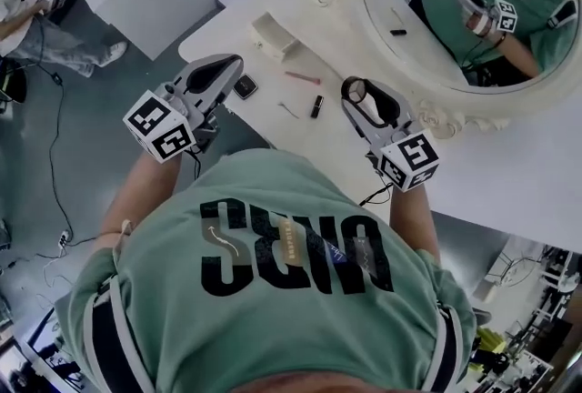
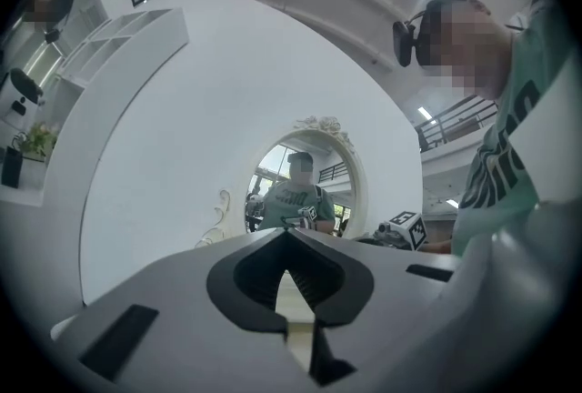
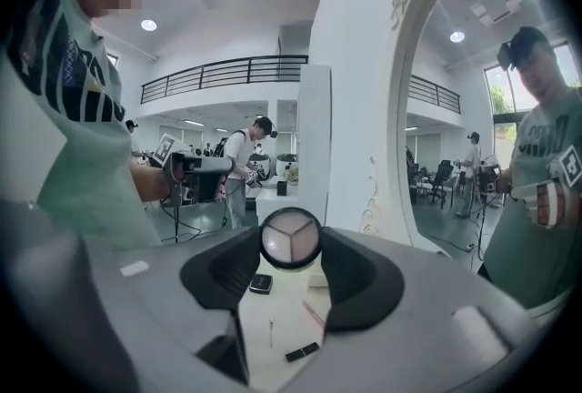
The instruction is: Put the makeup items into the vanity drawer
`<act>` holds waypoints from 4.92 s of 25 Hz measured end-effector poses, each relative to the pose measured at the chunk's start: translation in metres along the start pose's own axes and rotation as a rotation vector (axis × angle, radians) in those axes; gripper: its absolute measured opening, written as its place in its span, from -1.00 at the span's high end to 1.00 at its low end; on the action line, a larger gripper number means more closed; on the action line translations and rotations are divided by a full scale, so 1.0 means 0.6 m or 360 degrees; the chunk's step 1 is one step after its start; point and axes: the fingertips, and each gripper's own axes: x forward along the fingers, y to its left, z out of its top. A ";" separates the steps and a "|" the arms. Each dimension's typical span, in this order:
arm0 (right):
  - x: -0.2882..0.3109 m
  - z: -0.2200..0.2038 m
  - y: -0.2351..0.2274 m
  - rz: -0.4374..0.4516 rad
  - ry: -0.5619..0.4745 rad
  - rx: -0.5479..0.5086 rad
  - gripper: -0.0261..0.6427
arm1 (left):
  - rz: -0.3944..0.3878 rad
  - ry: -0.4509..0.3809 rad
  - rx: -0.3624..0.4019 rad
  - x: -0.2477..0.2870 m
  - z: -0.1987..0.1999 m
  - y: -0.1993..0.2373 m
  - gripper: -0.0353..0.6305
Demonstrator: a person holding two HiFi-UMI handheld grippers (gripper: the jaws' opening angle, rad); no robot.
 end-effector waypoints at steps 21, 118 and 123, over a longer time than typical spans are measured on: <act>0.129 -0.029 -0.018 0.0147 0.0143 0.0076 0.27 | 0.0124 0.0063 0.0002 -0.007 -0.050 0.073 0.89; -0.024 0.025 -0.007 -0.0109 -0.0405 0.0398 0.90 | -0.0121 0.0099 -0.0010 0.029 -0.026 -0.049 0.89; -0.022 0.023 -0.001 -0.0113 -0.0388 0.0388 0.90 | -0.0114 0.0094 -0.0014 0.018 -0.026 -0.050 0.89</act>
